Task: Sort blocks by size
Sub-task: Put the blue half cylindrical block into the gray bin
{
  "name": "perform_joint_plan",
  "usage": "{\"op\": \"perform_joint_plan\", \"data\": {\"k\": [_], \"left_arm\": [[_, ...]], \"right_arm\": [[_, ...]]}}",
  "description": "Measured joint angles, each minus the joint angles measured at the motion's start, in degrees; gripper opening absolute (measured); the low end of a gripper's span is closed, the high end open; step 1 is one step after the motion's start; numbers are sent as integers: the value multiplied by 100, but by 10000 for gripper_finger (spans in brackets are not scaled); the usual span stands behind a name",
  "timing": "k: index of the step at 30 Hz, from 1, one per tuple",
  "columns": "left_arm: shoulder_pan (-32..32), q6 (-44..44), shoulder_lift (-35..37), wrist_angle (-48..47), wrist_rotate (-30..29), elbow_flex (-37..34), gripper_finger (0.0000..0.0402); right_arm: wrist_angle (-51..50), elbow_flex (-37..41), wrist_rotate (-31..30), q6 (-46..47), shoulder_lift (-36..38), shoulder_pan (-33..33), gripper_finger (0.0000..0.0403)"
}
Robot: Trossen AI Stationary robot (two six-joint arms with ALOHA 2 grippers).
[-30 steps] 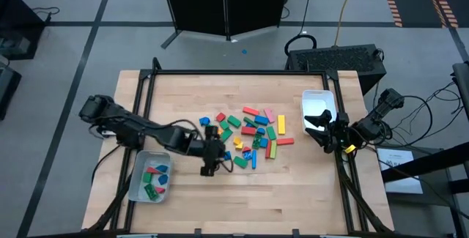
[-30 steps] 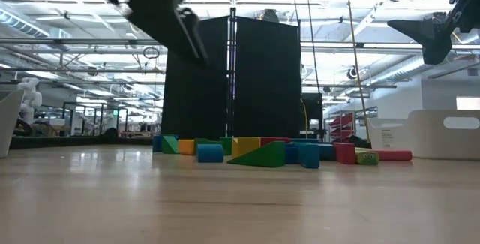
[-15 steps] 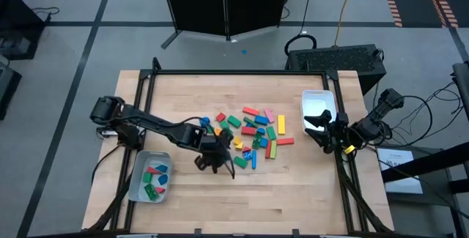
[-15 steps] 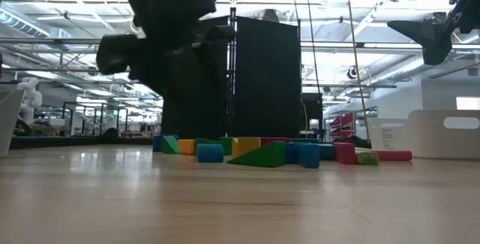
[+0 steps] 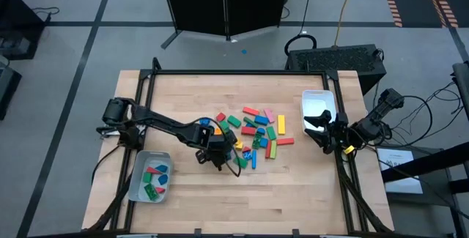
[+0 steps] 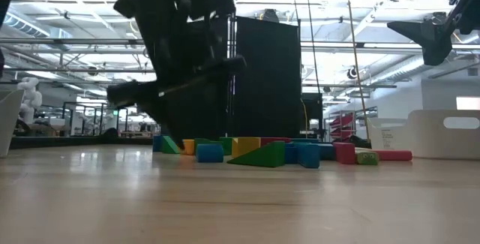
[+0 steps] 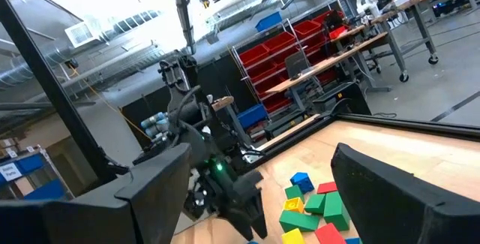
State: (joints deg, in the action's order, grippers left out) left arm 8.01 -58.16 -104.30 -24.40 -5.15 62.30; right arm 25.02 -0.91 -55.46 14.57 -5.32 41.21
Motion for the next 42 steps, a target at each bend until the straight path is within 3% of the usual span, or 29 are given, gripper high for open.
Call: {"op": "perform_joint_plan", "data": {"k": [7,20,30,37,42], "left_arm": [[-72,-668,-283,60,62,30,292],[-89,-884,-321,94,416,155,282],[-78,-859,-340,207,611,155,152],[-71,-799,-356,314,765,155,93],[-72,-418,-353,421,310,155,49]], "right_arm": [[-11,1,-1,-17,0,0,313],[-79,0,-17,-22,0,0,313],[-161,2,-20,-22,0,0,313],[-177,0,-20,-22,0,0,313],[-181,2,-20,-22,0,0,313]]}}
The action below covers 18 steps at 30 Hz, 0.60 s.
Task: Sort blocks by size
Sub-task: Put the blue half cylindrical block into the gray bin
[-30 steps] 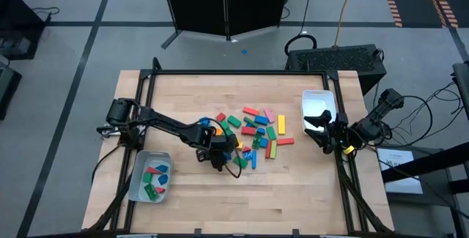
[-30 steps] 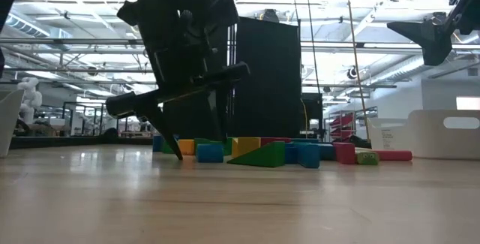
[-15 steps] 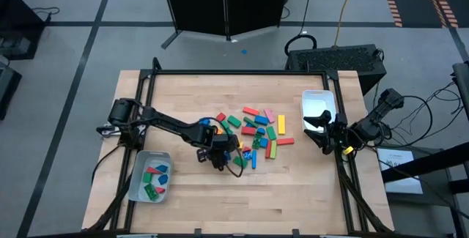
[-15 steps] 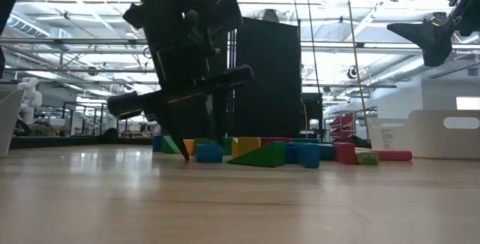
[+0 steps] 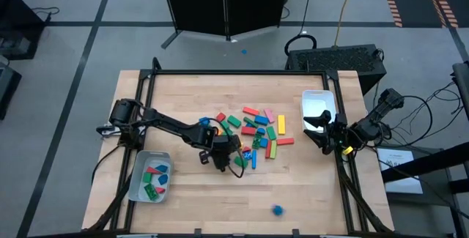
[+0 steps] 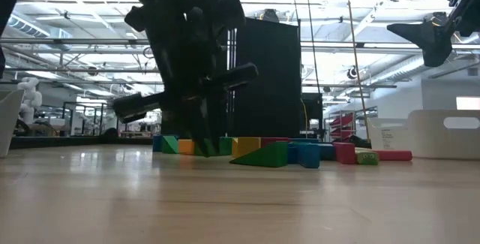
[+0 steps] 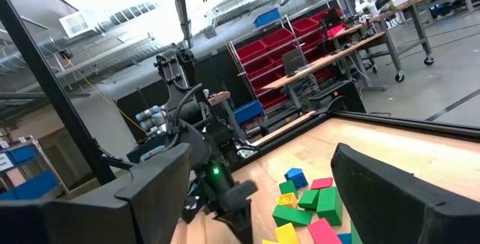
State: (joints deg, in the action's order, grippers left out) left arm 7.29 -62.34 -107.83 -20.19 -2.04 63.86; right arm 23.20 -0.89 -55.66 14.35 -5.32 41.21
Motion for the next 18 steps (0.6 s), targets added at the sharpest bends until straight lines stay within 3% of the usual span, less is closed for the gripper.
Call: {"op": "perform_joint_plan", "data": {"k": [5,8,13,18], "left_arm": [[23,1318,20,277,-910,165,32],[115,2291,41,276,-1366,517,31],[184,3920,44,122,-1635,1103,31],[254,4694,46,-478,-1779,1585,31]], "right_arm": [[21,-1,0,74,1,0,313],[-51,-2,130,719,0,4,313],[-643,0,1152,2514,0,11,313],[-1420,0,2563,4587,-148,13,313]]}}
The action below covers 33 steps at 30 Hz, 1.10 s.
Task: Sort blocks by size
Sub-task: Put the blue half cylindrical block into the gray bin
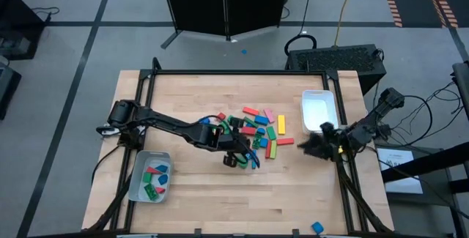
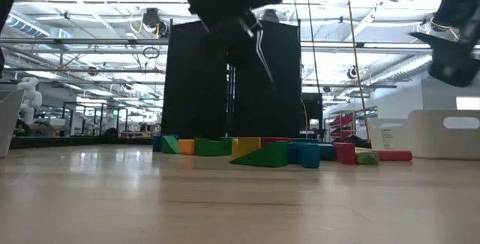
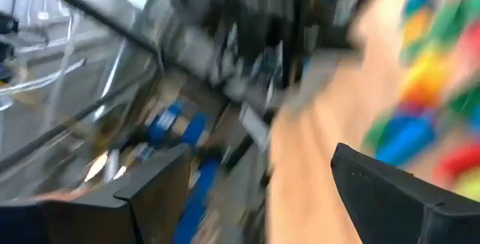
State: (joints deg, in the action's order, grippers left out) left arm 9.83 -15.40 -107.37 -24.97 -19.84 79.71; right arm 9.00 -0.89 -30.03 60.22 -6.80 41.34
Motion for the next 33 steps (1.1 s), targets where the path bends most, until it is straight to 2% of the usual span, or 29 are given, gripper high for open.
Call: {"op": "perform_joint_plan", "data": {"k": [5,8,11,16,21,23,27,33], "left_arm": [[115,188,0,-1013,-4,513,31],[194,492,4,-1472,-21,738,31],[273,938,5,-1886,-22,892,31],[405,1635,7,-2417,6,962,31],[605,2018,22,-2726,16,966,31],[694,2221,22,-2763,22,966,31],[867,2526,24,-2763,24,966,31],[1054,2564,24,-2763,26,966,31]], "right_arm": [[-154,-52,1690,1935,-769,4,313],[-500,-451,2399,2495,-1568,9,313],[-1197,-1263,2575,2227,-2514,9,313],[-2877,-3086,2596,1553,-4159,184,313],[-4654,-4660,3273,1331,-5796,674,313],[-4689,-5041,3408,1459,-6329,912,313],[-4299,-5442,4046,2211,-7210,1212,301],[-4053,-5506,4218,3155,-8145,1680,257]]}}
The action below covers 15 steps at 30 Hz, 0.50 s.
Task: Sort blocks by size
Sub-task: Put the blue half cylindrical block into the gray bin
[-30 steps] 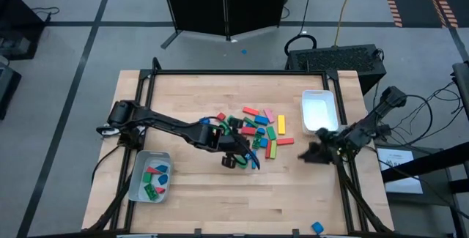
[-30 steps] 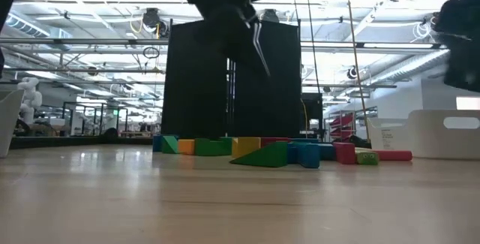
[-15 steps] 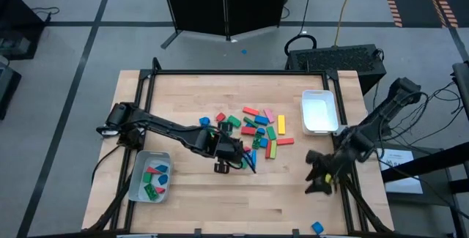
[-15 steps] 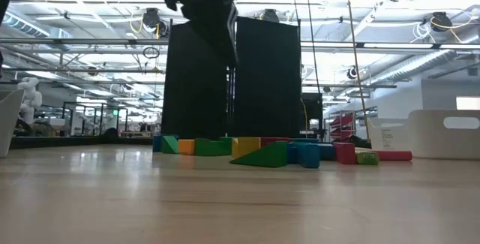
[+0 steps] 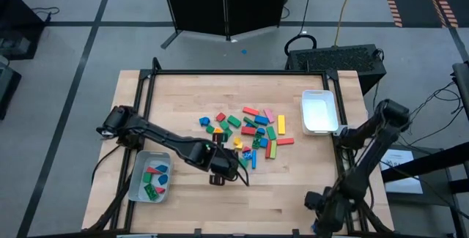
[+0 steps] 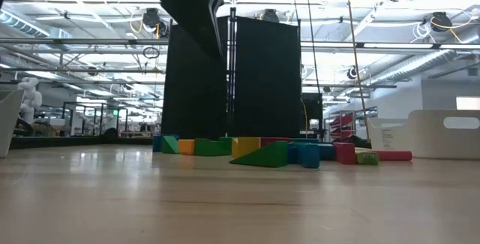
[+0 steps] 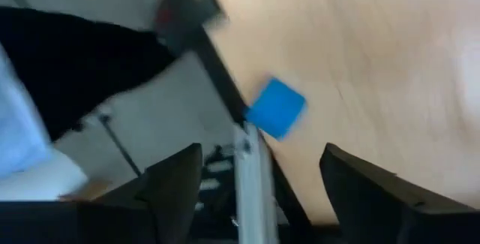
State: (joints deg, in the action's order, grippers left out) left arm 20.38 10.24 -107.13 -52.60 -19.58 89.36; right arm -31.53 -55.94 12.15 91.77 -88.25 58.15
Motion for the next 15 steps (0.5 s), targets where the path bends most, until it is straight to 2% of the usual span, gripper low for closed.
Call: {"op": "perform_joint_plan", "data": {"k": [3,5,10,11,15], "left_arm": [[49,2,0,0,1,0,31],[87,2,2,2,1,0,31],[116,55,2,81,1,0,31],[116,126,2,85,1,0,31],[116,302,2,83,3,0,31]], "right_arm": [[76,2,422,333,-292,140,221],[64,2,471,542,-397,268,182],[35,2,415,679,-580,473,37],[99,2,383,679,-607,484,19],[301,4,380,899,-689,495,17]]}}
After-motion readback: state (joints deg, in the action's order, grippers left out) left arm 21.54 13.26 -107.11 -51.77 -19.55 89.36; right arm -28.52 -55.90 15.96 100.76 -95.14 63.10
